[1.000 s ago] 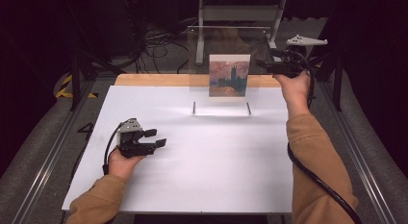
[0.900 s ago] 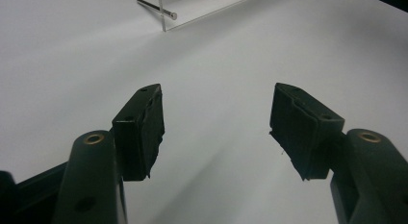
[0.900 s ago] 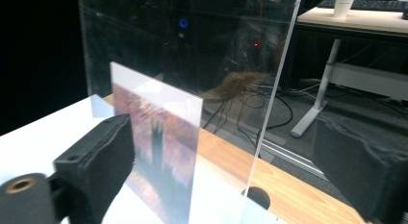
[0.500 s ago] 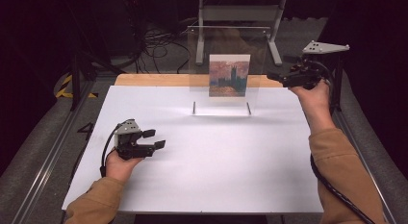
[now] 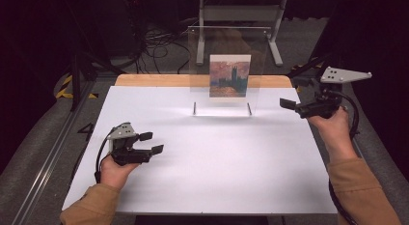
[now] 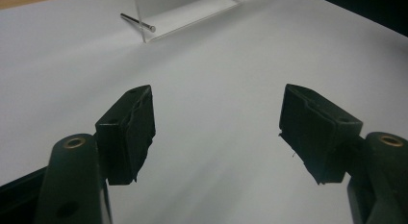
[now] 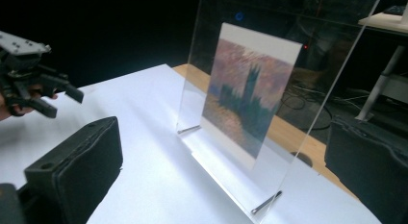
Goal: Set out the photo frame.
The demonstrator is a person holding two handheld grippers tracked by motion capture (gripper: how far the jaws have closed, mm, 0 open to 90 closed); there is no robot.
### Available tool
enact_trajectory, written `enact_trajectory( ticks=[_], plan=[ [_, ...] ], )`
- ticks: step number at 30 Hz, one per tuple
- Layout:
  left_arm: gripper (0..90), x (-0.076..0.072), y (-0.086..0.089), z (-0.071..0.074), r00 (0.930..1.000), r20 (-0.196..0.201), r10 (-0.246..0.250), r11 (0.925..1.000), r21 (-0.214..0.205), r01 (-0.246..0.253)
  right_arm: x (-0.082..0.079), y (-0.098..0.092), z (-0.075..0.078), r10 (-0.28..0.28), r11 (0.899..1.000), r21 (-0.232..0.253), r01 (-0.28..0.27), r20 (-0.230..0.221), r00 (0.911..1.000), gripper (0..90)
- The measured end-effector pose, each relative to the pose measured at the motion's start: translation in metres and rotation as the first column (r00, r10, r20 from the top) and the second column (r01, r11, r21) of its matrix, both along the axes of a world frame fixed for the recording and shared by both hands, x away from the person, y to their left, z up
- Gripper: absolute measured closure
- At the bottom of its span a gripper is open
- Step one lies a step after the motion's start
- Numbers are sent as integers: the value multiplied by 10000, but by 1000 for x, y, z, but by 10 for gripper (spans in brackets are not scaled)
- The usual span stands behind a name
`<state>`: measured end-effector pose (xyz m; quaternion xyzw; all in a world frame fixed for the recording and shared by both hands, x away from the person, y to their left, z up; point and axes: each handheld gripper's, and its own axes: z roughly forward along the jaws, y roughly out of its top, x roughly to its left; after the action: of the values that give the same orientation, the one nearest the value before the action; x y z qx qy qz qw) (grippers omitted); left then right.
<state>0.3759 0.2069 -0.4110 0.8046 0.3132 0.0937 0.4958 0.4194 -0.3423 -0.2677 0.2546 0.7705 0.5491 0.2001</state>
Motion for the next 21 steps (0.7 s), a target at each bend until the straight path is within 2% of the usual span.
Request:
enact_trajectory(
  ticks=[1,2,4,7,9,11,15,20,21],
  plan=[
    [283,0,0,0,10000,0,0,10000,0,0,0,0,0,0,10000,0,0,0,10000,0],
    [282,-1,0,0,10000,61,-28,10000,62,27,-10,-1,-6,69,10000,-23,-69,29,10000,0],
    [281,-5,0,0,10000,-50,-27,10000,-46,27,-18,-2,-13,83,9999,-74,-83,63,9999,0],
    [280,-7,3,0,9999,60,-87,10000,27,87,-31,-4,-25,157,9998,-133,-157,1,9999,0],
    [278,-9,4,-1,10000,-52,-66,9999,-118,66,-38,-5,-34,214,9997,-152,-213,6,9998,0],
    [275,-9,4,-1,10000,-1,-50,9999,-93,50,-42,-4,-38,244,9995,-182,-244,6,9997,0],
    [267,-13,5,-2,10000,-83,-53,9998,-204,52,-56,-2,-56,393,9987,-326,-395,-65,9992,0],
    [265,-13,5,-2,9999,-24,-115,9997,-210,115,-66,-2,-78,416,9990,160,-412,-215,9989,0],
    [265,-13,5,-2,9999,-24,-115,9997,-210,115,-66,-2,-78,416,9990,160,-412,-215,9989,0]
  ],
)
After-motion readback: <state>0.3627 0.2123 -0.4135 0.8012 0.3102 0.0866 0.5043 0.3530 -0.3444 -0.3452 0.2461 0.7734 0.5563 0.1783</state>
